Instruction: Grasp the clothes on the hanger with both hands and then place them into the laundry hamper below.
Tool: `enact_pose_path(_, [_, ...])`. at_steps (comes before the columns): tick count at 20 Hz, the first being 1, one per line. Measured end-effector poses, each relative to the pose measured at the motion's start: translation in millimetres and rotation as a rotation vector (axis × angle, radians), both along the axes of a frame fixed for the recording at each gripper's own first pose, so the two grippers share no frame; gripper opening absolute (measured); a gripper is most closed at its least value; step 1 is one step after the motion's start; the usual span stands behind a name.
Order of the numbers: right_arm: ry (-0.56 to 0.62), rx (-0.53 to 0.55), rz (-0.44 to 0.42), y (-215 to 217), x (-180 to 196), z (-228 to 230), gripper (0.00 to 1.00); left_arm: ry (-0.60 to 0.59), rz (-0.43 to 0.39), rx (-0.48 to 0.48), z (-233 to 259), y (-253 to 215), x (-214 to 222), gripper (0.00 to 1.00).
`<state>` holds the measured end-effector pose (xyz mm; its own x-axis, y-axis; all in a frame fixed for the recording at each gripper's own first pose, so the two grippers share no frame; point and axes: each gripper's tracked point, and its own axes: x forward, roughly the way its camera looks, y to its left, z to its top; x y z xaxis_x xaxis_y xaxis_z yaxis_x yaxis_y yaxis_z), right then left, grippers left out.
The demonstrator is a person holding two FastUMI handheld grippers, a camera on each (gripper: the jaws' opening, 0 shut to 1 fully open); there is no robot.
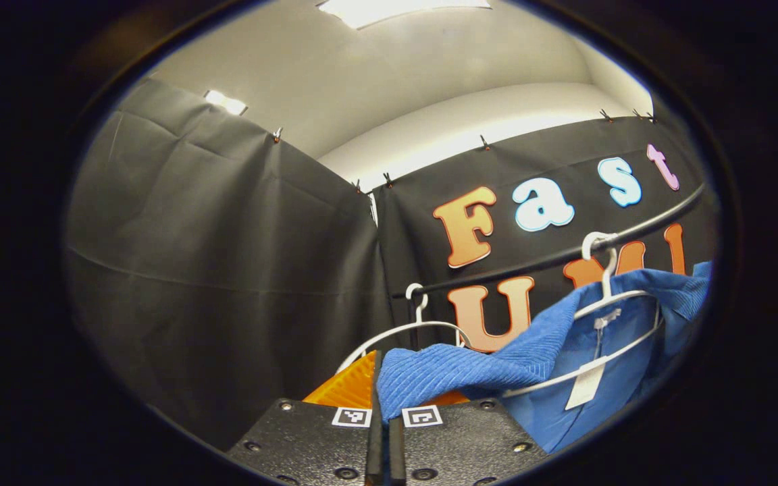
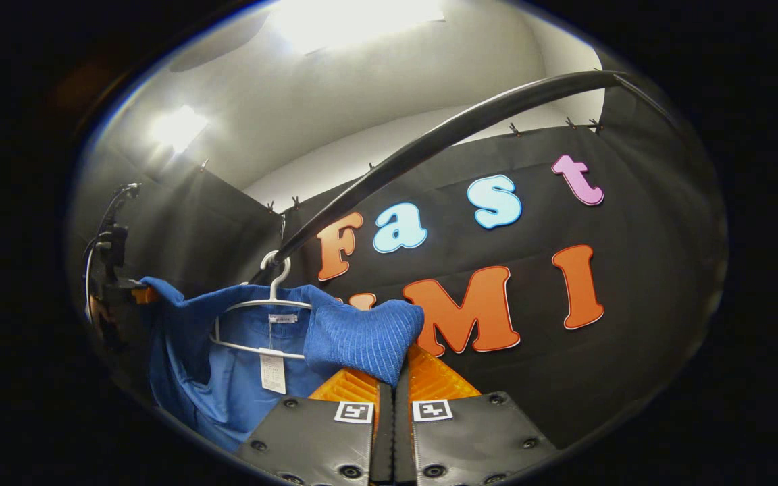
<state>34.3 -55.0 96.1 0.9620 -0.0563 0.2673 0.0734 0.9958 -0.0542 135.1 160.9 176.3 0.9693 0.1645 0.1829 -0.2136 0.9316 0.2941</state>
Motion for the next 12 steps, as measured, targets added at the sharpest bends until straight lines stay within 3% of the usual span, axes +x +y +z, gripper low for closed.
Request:
enact_pose_path(2, [0.007, -0.003, 0.000, 1.7, -1.9, -2.7, 0.08, -0.041, 0.001, -0.006, 20.8, 12.5, 16.6, 0.01])
enact_pose_path(3, [0.008, 0.001, 0.004, 3.6, -2.6, -3.1, 0.03, -0.047, 0.005, -0.019, 24.6, 21.7, 23.5, 0.05])
enact_pose_path(5, [0.009, 0.003, 0.008, 4.4, -0.2, -4.0, 0.08, -0.034, 0.011, -0.053, 17.2, 33.0, 45.3, 0.02])
enact_pose_path(9, [0.001, -0.008, 0.004, 6.5, -5.5, -0.3, 0.08, 0.036, 0.011, -0.082, -24.3, 51.9, 82.1, 0.01])
enact_pose_path(11, [-0.002, -0.016, -0.006, 6.8, -10.4, 0.3, 0.08, 0.098, 0.018, -0.105, -59.5, 55.9, 88.4, 0.05])
enact_pose_path(12, [-0.006, -0.022, -0.017, 4.5, -11.9, 1.2, 0.03, 0.124, 0.021, -0.124, -78.8, 57.8, 89.4, 0.04])
